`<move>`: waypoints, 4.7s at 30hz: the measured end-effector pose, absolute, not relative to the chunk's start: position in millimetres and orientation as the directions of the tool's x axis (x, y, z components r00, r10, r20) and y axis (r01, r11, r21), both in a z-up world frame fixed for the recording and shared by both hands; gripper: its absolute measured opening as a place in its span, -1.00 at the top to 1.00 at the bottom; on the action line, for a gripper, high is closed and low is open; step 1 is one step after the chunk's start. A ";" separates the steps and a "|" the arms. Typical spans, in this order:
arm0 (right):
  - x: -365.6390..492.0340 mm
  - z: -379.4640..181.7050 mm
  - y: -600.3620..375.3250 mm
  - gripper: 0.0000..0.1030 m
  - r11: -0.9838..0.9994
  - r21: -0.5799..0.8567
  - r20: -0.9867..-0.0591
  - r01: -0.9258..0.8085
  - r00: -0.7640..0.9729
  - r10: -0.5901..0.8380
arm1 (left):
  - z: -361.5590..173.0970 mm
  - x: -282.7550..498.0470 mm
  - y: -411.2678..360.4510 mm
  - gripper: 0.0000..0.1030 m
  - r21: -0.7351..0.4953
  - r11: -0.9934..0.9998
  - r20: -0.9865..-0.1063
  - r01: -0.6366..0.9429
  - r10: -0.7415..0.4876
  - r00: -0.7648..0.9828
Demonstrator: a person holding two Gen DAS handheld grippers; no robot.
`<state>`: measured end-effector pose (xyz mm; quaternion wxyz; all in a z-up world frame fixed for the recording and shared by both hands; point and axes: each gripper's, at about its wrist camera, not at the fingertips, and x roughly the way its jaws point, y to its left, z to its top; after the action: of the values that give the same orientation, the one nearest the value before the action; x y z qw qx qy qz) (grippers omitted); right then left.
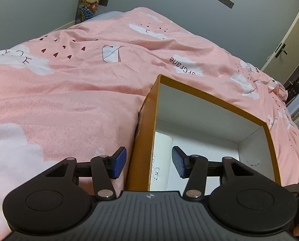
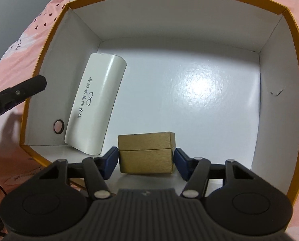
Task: Organize objects
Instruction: 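Place the gold box on the white box's end and open the right tool, then withdraw both tools from the shoebox back toward the pile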
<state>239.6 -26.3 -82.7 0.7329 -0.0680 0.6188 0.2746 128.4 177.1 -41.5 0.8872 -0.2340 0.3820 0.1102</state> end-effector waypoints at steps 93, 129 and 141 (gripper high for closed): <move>292.6 -78.3 24.2 0.20 0.789 0.541 -0.713 -0.292 0.337 0.614 | -49.0 150.4 201.2 0.42 -0.416 0.816 -0.725 -0.401 -0.031 0.688; 280.9 -111.0 58.3 0.86 0.847 0.355 -0.902 -0.396 0.091 0.421 | -49.1 139.1 188.5 0.42 -0.360 0.839 -0.735 -0.408 0.014 0.678; 245.9 -57.1 20.7 0.71 0.828 0.266 -0.840 -0.493 0.302 0.450 | -17.1 127.4 165.0 0.42 -0.269 0.894 -0.677 -0.357 0.088 0.731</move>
<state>245.9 20.7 -57.1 0.8066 -0.0209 0.5134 0.2923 127.4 165.0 -17.1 0.9096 -0.1945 0.3460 0.1224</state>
